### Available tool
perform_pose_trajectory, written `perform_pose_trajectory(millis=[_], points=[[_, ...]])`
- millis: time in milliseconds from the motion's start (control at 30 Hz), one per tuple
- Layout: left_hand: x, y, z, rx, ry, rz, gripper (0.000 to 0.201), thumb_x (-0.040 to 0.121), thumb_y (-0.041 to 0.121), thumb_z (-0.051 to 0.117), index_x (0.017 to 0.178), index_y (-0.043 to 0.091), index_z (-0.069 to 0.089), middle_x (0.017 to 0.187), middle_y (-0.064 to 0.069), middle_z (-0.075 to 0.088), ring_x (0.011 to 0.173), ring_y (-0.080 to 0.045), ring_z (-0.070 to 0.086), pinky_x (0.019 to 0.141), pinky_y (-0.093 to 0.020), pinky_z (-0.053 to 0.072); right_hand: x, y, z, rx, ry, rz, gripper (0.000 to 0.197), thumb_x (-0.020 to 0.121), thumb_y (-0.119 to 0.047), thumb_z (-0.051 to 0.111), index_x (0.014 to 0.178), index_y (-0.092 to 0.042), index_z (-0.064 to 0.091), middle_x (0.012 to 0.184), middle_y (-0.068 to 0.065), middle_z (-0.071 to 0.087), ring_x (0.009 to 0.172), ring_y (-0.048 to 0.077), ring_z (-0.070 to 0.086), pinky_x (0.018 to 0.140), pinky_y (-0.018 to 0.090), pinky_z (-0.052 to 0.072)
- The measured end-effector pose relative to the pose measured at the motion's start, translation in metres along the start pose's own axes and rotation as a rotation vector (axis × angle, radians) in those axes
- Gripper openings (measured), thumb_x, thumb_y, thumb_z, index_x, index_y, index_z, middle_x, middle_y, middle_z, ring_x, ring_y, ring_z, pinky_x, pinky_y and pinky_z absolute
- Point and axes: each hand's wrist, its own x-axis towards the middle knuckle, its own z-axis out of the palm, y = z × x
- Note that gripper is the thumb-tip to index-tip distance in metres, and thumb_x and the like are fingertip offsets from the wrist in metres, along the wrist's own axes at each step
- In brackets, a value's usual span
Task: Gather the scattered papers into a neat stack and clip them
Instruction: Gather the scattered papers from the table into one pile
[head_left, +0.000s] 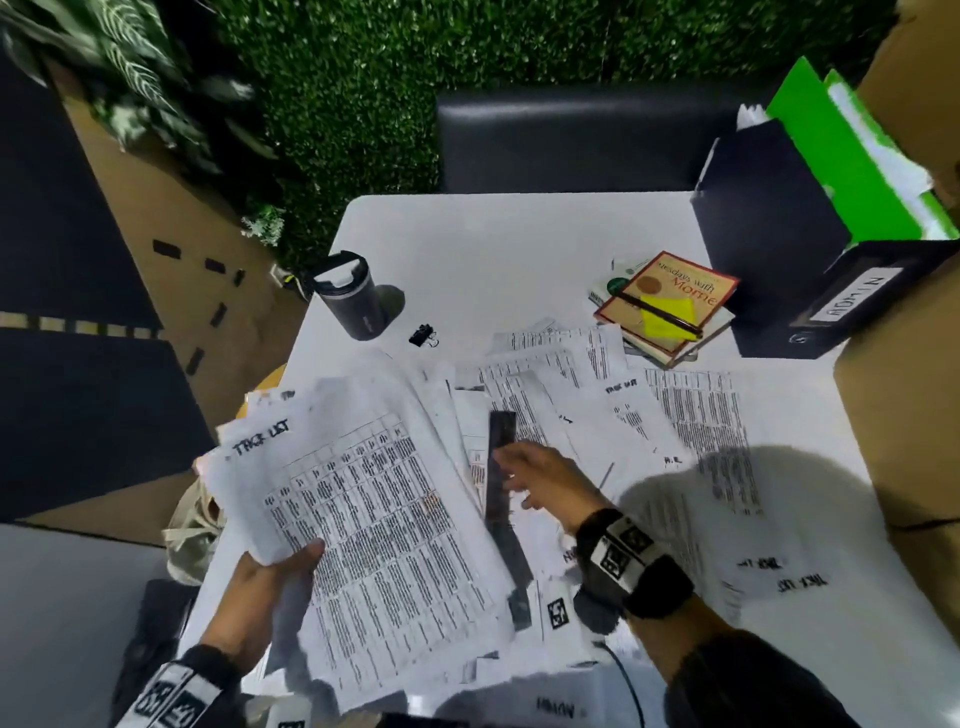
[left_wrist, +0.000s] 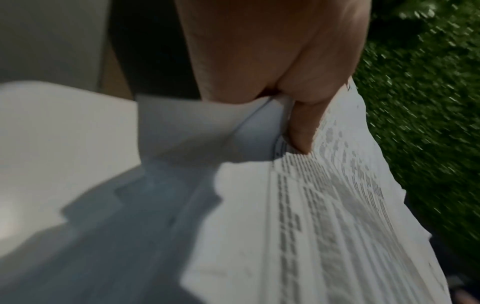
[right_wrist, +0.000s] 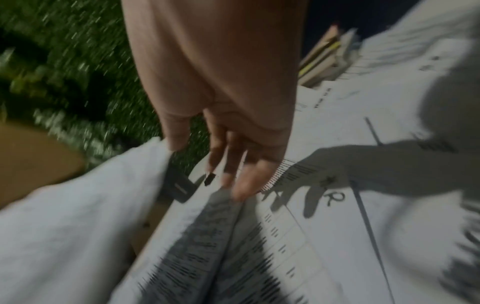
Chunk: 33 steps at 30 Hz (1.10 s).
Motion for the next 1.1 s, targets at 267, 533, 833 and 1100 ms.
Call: perform_pose_trajectory(millis=[267, 533, 833, 1100], points=[[-0.002, -0.008, -0.107, -0.174, 0.337, -0.082, 0.028, 0.085, 0.002, 0.064, 0.112, -0.001, 0.059, 0.112, -0.025, 0.060, 0.081, -0.016, 0.063, 0.091, -0.034, 0.041, 0.098, -0.013, 0.036, -1.014, 0.193, -0.169, 0.057, 0.090, -0.043, 0.053, 0.136, -0.010, 0.044, 0.142, 0.011, 0.040, 0.131, 0.032, 0.038, 0.106, 0.042, 0.034], [0.006, -0.025, -0.155, -0.161, 0.420, -0.047, 0.015, 0.087, -0.001, 0.060, 0.099, 0.007, 0.061, 0.081, -0.009, 0.065, 0.078, -0.022, 0.061, 0.071, -0.029, 0.049, 0.151, -0.014, 0.084, -1.183, 0.206, 0.020, 0.078, 0.079, -0.048, 0.067, 0.139, -0.011, 0.033, 0.142, 0.011, 0.043, 0.132, 0.033, 0.039, 0.104, 0.048, 0.035], [0.027, -0.022, -0.171, -0.130, 0.332, 0.020, 0.010, 0.088, 0.005, 0.062, 0.091, 0.014, 0.062, 0.095, -0.007, 0.067, 0.084, -0.022, 0.058, 0.074, -0.032, 0.044, 0.143, -0.015, 0.058, -0.483, 0.272, -0.189, 0.041, 0.083, -0.028, 0.069, 0.113, -0.001, 0.064, 0.096, 0.007, 0.064, 0.079, 0.021, 0.059, 0.063, 0.026, 0.045], [0.049, -0.018, -0.168, -0.080, 0.249, 0.015, 0.010, 0.090, 0.005, 0.059, 0.100, 0.001, 0.060, 0.098, -0.024, 0.062, 0.076, -0.023, 0.054, 0.067, -0.026, 0.051, 0.055, -0.046, -0.004, -0.098, 0.334, -0.338, 0.018, 0.089, -0.016, 0.061, 0.103, -0.006, 0.064, 0.078, 0.007, 0.059, 0.069, 0.018, 0.053, 0.053, 0.018, 0.043]])
